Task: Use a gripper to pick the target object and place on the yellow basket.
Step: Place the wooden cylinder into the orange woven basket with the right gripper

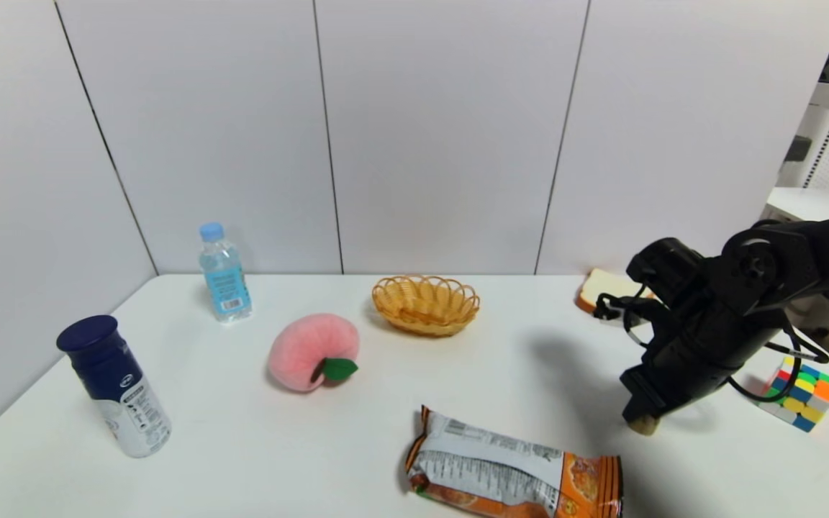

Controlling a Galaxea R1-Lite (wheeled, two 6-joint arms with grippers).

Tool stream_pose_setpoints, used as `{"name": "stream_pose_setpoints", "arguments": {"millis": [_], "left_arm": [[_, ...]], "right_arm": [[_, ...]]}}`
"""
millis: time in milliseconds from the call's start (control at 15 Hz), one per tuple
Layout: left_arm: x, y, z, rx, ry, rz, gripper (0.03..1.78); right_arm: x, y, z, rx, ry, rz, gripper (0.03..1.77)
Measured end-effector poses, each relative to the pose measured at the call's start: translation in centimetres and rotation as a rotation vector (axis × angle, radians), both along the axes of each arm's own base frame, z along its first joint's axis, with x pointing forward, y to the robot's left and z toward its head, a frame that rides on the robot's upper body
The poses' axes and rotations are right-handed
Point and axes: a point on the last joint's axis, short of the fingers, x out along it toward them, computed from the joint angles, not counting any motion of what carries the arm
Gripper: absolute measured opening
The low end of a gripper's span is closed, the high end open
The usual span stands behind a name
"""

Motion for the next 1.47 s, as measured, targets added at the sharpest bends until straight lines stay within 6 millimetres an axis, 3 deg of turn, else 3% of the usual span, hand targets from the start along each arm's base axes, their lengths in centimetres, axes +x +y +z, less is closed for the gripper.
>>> {"name": "stream_pose_setpoints", "arguments": {"millis": [333,600,733,867,1000,1133,1467], "left_arm": [[0.0,0.0,0.0,0.0,0.0,0.0,1.69],[0.0,0.0,0.0,0.0,0.0,0.0,1.69],[0.0,0.0,0.0,0.0,0.0,0.0,1.69],[0.0,0.0,0.0,0.0,0.0,0.0,1.69],[0.0,0.0,0.0,0.0,0.0,0.0,1.69],[0.0,0.0,0.0,0.0,0.0,0.0,1.69],[0.0,0.0,0.0,0.0,0.0,0.0,1.69]], "right_arm": [[0.6,0.3,0.9,0.01,-0.045,0.005,0.46],[4.0,2.4,6.2,0.072,-0.291,0.042,0.46],[5.8,4.8,9.8,0.125,-0.454,0.092,0.46],[7.2,8.0,11.7,0.182,-0.589,0.157,0.46],[8.1,11.9,11.8,0.244,-0.701,0.229,0.46],[8.7,14.3,10.6,0.274,-0.732,0.27,0.46],[9.4,16.8,6.7,0.258,-0.646,0.309,0.46]]}}
